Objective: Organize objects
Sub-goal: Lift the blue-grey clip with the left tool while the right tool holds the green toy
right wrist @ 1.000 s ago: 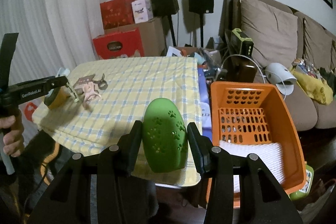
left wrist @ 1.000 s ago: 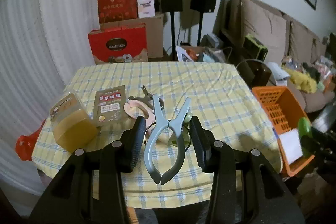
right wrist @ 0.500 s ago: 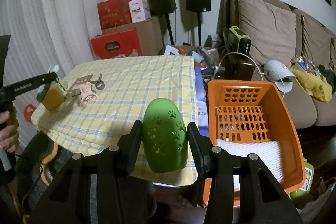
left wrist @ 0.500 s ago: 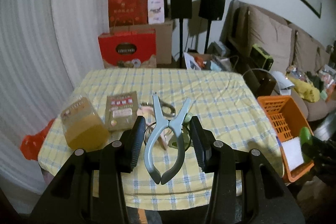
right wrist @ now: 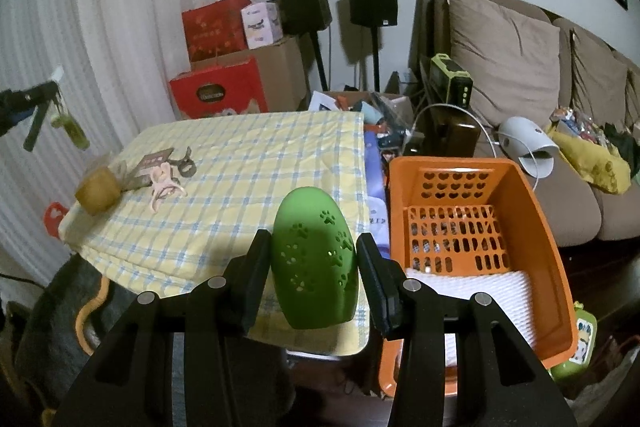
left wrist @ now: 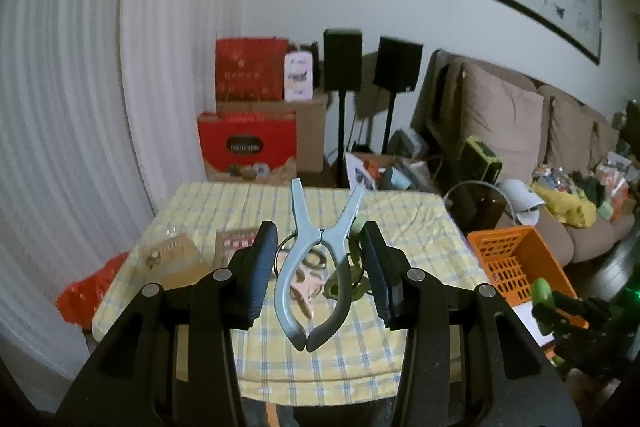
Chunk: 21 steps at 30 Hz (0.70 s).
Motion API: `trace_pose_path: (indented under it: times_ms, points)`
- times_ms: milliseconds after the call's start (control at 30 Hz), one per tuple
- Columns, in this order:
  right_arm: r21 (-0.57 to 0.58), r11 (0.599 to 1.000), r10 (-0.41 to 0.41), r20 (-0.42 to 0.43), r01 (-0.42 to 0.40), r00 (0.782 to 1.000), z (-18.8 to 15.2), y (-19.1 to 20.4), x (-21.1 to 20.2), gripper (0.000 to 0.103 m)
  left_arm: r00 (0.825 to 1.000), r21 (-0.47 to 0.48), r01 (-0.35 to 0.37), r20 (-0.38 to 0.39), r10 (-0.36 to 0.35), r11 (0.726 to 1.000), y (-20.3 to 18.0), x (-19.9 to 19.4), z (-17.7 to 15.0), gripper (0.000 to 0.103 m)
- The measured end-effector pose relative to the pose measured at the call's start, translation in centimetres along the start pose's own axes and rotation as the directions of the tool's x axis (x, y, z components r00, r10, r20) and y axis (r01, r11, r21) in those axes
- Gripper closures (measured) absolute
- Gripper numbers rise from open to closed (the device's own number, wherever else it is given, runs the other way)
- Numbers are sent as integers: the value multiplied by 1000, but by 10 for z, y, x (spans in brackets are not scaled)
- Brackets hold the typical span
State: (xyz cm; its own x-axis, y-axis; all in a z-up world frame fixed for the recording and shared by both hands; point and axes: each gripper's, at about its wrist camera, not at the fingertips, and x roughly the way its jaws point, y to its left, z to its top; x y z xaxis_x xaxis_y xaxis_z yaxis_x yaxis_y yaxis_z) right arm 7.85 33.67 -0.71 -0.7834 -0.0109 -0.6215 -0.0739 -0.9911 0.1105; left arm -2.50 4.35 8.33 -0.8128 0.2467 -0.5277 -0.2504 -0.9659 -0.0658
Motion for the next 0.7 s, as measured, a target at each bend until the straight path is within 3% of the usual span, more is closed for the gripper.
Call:
trace_pose_path:
  times_ms: [700]
  points:
    - [6,1000,-16,13,16,1000,5,-12,-9,58,999,51,2,-40,0,999,-23,8,-11,62]
